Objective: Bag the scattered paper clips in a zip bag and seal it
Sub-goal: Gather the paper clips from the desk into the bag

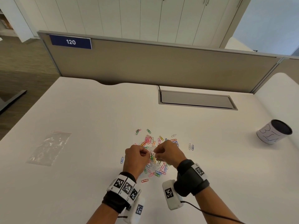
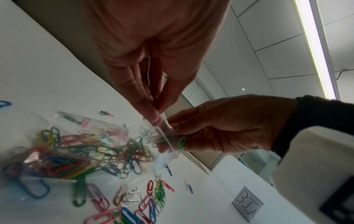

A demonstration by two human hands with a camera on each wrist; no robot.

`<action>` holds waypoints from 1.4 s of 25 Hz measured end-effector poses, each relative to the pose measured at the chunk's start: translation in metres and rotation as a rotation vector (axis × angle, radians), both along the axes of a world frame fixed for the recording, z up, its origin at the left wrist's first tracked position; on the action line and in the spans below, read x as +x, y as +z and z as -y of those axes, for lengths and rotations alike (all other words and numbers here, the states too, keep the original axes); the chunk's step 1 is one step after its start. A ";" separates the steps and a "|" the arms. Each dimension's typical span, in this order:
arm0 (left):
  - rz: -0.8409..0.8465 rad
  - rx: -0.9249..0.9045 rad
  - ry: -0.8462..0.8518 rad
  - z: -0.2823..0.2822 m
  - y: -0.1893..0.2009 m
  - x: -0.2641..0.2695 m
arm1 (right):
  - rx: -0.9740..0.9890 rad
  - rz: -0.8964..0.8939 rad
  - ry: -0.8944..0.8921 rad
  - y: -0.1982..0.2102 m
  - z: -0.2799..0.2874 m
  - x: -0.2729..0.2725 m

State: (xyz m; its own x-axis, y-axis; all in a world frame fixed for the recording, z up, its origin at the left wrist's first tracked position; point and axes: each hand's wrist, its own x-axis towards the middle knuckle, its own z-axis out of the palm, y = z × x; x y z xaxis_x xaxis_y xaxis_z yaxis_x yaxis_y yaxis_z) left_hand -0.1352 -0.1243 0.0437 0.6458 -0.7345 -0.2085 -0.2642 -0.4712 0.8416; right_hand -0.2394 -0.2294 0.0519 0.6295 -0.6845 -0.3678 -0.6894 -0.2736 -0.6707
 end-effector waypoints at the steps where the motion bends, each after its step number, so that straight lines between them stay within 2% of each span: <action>1: -0.002 -0.003 -0.001 -0.001 0.001 0.000 | -0.030 0.004 -0.004 0.000 -0.001 0.002; 3: -0.001 -0.004 -0.001 -0.002 0.002 0.002 | 0.027 0.060 -0.061 0.001 -0.001 0.003; 6: 0.004 -0.018 0.000 -0.002 0.002 0.003 | 0.255 0.172 -0.112 0.006 -0.003 0.000; 9: 0.005 -0.018 -0.008 -0.002 0.003 0.003 | 0.383 0.351 -0.155 0.008 0.000 -0.009; 11: 0.010 -0.015 -0.010 -0.002 0.003 0.004 | 0.253 0.389 -0.207 0.003 0.004 -0.016; 12: 0.016 -0.017 -0.009 -0.002 0.003 0.004 | 0.096 0.302 -0.200 -0.002 0.008 -0.021; 14: 0.040 -0.020 -0.007 -0.003 0.002 0.005 | -0.166 -0.037 -0.091 -0.017 0.009 -0.032; 15: 0.065 -0.016 -0.009 -0.002 0.003 0.005 | -0.197 -0.193 -0.037 -0.025 0.007 -0.036; 17: 0.105 -0.014 -0.015 -0.002 0.004 0.005 | -0.154 -0.321 0.017 -0.040 -0.003 -0.039; 21: 0.114 -0.010 -0.013 -0.002 0.006 0.006 | -0.281 -0.289 0.105 -0.063 -0.018 -0.030; 27: 0.101 -0.009 -0.002 -0.005 0.005 0.008 | -0.406 -0.100 0.041 -0.078 -0.011 -0.032; 35: 0.075 -0.022 -0.022 -0.003 0.004 0.005 | -0.404 -0.182 0.059 -0.070 0.000 -0.028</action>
